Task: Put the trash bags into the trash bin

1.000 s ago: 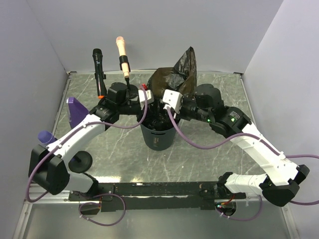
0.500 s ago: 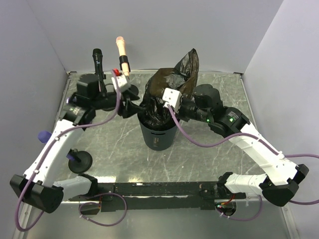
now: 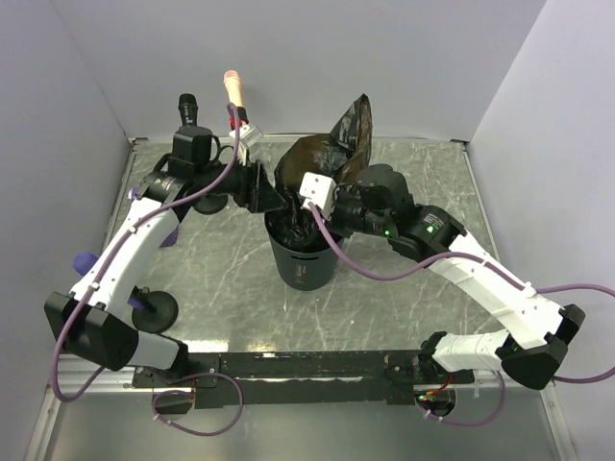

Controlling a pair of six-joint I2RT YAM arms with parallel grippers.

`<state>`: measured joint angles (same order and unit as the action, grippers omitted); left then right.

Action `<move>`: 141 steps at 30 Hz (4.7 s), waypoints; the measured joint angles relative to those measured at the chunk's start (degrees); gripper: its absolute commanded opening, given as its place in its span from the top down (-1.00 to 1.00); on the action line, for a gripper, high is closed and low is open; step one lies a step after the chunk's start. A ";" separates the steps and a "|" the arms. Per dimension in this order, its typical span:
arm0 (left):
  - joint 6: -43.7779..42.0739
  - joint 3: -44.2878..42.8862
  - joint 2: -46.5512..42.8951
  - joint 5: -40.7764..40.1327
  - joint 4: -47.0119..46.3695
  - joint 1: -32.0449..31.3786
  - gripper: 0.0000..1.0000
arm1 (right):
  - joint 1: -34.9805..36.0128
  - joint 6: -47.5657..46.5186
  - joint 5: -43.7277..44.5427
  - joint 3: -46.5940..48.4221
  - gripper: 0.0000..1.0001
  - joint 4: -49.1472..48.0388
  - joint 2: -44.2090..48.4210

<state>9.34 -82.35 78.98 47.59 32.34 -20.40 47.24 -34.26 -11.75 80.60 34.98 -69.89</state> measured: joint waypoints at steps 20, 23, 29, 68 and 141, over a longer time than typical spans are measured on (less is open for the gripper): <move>-4.13 -5.27 -1.51 -3.10 11.34 0.61 0.99 | 0.24 0.07 -3.02 -1.05 1.00 -0.50 2.60; -5.22 -4.74 -4.55 -1.86 15.30 0.98 0.99 | 0.26 -1.66 -4.83 -2.43 1.00 0.55 5.31; -6.73 1.22 -10.95 -1.18 18.27 0.85 0.99 | 0.48 -6.45 -8.02 -11.89 1.00 1.25 15.41; -17.57 29.09 -40.96 -11.34 -3.63 2.43 -0.51 | 1.33 -2.10 -6.54 -13.64 0.10 23.34 30.36; -14.45 24.52 4.42 -19.87 -20.20 0.39 0.08 | -32.85 15.65 -34.53 -9.73 0.32 16.94 -25.09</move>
<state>-5.10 -57.82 83.40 27.73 12.14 -20.01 14.39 -18.61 -46.28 70.87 51.92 -94.98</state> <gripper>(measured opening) 0.301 0.269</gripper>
